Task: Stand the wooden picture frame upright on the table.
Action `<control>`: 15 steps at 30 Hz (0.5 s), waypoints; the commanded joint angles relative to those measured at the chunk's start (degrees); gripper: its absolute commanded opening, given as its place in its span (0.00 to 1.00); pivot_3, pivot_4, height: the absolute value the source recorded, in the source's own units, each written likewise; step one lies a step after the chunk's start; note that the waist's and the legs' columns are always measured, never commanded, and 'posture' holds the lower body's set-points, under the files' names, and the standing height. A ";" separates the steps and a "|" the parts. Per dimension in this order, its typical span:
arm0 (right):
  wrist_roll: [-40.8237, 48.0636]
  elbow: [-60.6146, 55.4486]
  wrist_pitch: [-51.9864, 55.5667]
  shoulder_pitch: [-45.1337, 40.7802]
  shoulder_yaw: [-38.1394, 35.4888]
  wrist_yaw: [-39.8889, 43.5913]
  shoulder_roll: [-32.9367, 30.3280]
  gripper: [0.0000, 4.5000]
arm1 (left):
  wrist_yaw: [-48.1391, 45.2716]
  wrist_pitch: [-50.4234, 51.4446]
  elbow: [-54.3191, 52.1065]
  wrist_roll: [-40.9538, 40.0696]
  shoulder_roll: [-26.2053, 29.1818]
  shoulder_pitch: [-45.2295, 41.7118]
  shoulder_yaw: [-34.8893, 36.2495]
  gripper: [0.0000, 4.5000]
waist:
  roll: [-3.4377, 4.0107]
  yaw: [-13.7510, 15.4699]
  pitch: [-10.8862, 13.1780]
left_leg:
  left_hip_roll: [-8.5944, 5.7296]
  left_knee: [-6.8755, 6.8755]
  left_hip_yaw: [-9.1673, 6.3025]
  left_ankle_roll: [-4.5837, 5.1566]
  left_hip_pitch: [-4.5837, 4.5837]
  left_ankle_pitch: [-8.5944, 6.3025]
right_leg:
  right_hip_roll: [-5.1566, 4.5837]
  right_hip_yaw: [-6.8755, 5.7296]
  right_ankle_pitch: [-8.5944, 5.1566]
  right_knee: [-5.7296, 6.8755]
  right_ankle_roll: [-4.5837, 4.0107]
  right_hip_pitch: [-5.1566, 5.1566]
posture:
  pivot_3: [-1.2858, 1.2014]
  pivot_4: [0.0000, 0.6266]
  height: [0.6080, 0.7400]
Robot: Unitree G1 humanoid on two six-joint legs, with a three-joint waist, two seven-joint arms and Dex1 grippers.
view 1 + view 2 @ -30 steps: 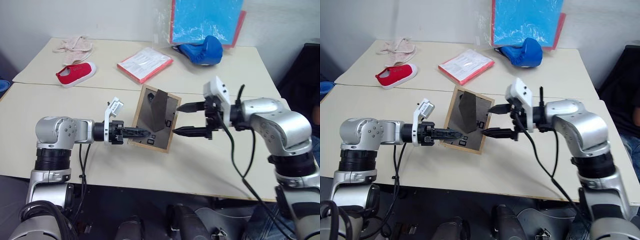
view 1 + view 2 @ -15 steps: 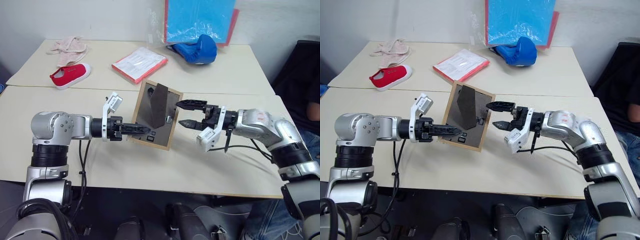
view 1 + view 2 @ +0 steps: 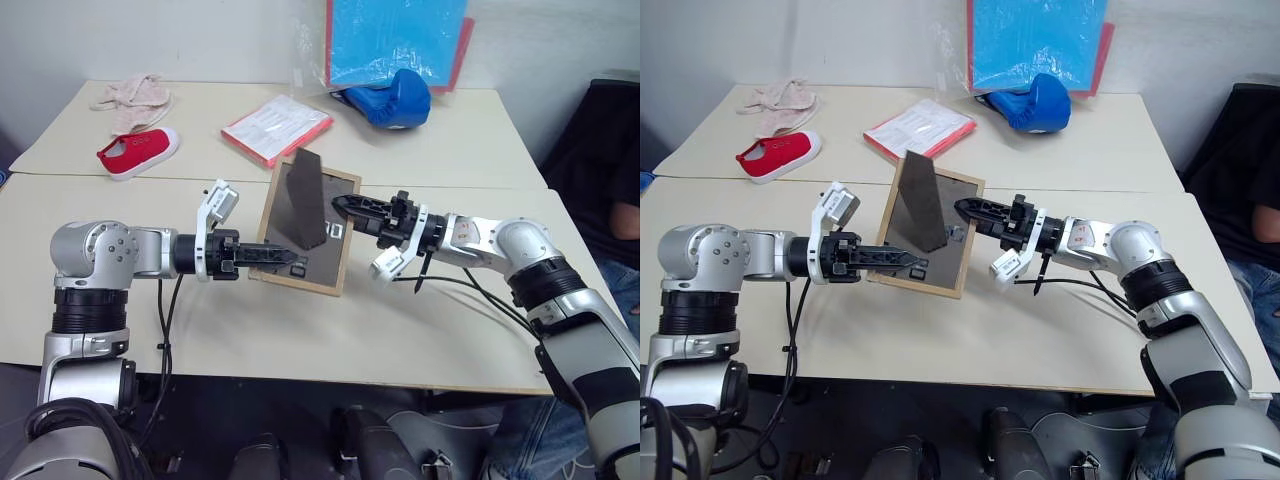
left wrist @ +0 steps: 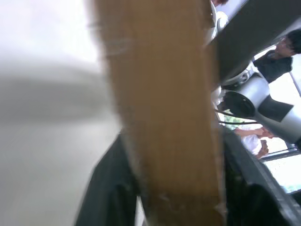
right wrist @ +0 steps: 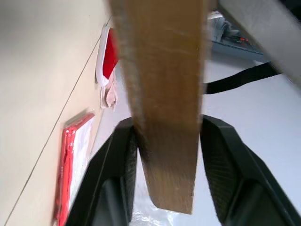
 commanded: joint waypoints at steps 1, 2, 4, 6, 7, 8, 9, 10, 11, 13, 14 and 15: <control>1.41 0.39 -0.60 -3.01 0.84 -2.73 0.21 0.27 | -0.37 -0.96 -1.87 -1.67 3.74 -1.12 4.11 0.71 | 0.00 -0.39 0.00 | 0.00 0.00 0.01 0.00 0.01 0.00 | 0.00 0.01 0.00 0.01 0.00 0.00 | 0.52 0.24 1.00; 1.81 0.79 -0.79 -3.35 1.03 -2.81 0.19 0.27 | -0.30 -1.12 -2.24 -1.77 4.38 -0.95 4.49 0.78 | 0.00 -0.51 0.00 | 0.00 0.00 0.00 -0.01 0.00 0.00 | 0.00 0.01 0.00 0.01 0.00 0.00 | 0.52 0.24 1.00; 2.30 1.41 -1.37 -3.98 1.42 -2.57 0.00 0.27 | -0.26 -1.36 -4.20 -2.11 6.68 0.20 5.75 0.90 | 0.00 -0.65 0.00 | -0.01 0.00 -0.01 -0.01 0.00 0.00 | -0.01 0.01 0.00 0.01 0.00 0.00 | 0.52 0.24 1.00; 3.71 2.71 -2.53 -4.45 1.47 -1.36 -0.28 0.27 | -0.23 -1.43 -8.33 -3.28 10.36 2.98 10.12 0.99 | -0.01 -1.16 0.01 | -0.01 0.00 0.00 0.00 0.00 0.00 | -0.02 0.02 0.00 0.01 0.00 0.00 | 0.52 0.24 1.00; 4.85 3.69 -3.26 -4.71 1.42 -0.46 -0.35 0.27 | -0.46 -1.98 -10.83 -4.00 12.28 5.02 13.04 1.00 | -0.02 -1.44 0.01 | -0.01 -0.01 0.00 0.00 0.00 0.00 | -0.01 0.02 0.00 0.00 0.00 0.00 | 0.52 0.24 1.00; 6.76 5.06 -4.43 -4.88 1.20 1.00 -0.32 0.27 | -0.67 -3.83 -13.97 -4.21 13.89 7.63 15.78 1.00 | -0.05 -1.82 0.03 | 0.01 -0.06 0.01 -0.01 0.01 0.00 | 0.00 0.05 0.00 -0.01 0.00 -0.01 | 0.52 0.24 1.00; 9.39 6.74 -5.95 -5.04 1.01 3.21 -0.16 0.27 | -0.96 -6.35 -17.33 -4.15 15.18 10.55 18.25 1.00 | -0.05 -1.81 0.03 | 0.02 -0.09 0.02 -0.01 0.02 0.00 | 0.01 0.06 -0.01 -0.02 -0.01 -0.02 | 0.52 0.24 1.00; 13.17 8.81 -7.91 -5.15 0.76 6.27 0.24 0.27 | -1.37 -8.48 -20.50 -4.13 16.17 13.39 20.56 1.00 | -0.06 -1.95 0.04 | 0.02 -0.09 -0.01 -0.01 0.03 0.00 | 0.00 0.04 -0.02 0.00 -0.03 -0.02 | 0.52 0.24 1.00; 20.86 11.92 -10.05 -5.00 0.35 12.45 1.37 0.27 | -1.95 -10.95 -24.29 -4.04 16.93 16.62 23.04 1.00 | -0.07 -1.85 0.04 | 0.02 -0.09 0.00 -0.01 0.04 0.01 | 0.00 0.04 -0.02 -0.02 -0.03 -0.02 | 0.52 0.24 1.00; 48.25 11.11 -5.41 -0.93 0.78 36.94 4.12 0.27 | -1.56 -12.96 -29.44 -5.56 16.94 20.73 27.92 1.00 | -0.19 -1.81 0.09 | 0.02 -0.07 -0.02 -0.01 0.08 0.01 | 0.00 0.04 -0.02 -0.03 -0.03 0.05 | 0.52 0.24 1.00; 64.56 4.23 2.33 2.53 0.74 50.58 4.48 0.27 | -1.50 -15.42 -31.64 -4.92 16.97 22.90 29.56 1.00 | -0.28 -1.68 0.09 | 0.04 -0.06 -0.06 0.00 0.16 0.01 | 0.01 0.00 -0.02 -0.04 -0.03 0.16 | 0.52 0.24 1.00; 75.54 -1.56 9.76 5.01 -0.12 60.63 4.68 0.27 | -1.43 -17.36 -33.17 -4.60 16.91 24.56 30.57 1.00 | -0.29 -1.31 0.08 | 0.06 0.00 -0.15 0.00 0.16 0.01 | 0.01 -0.05 -0.02 -0.02 -0.03 0.23 | 0.52 0.24 1.00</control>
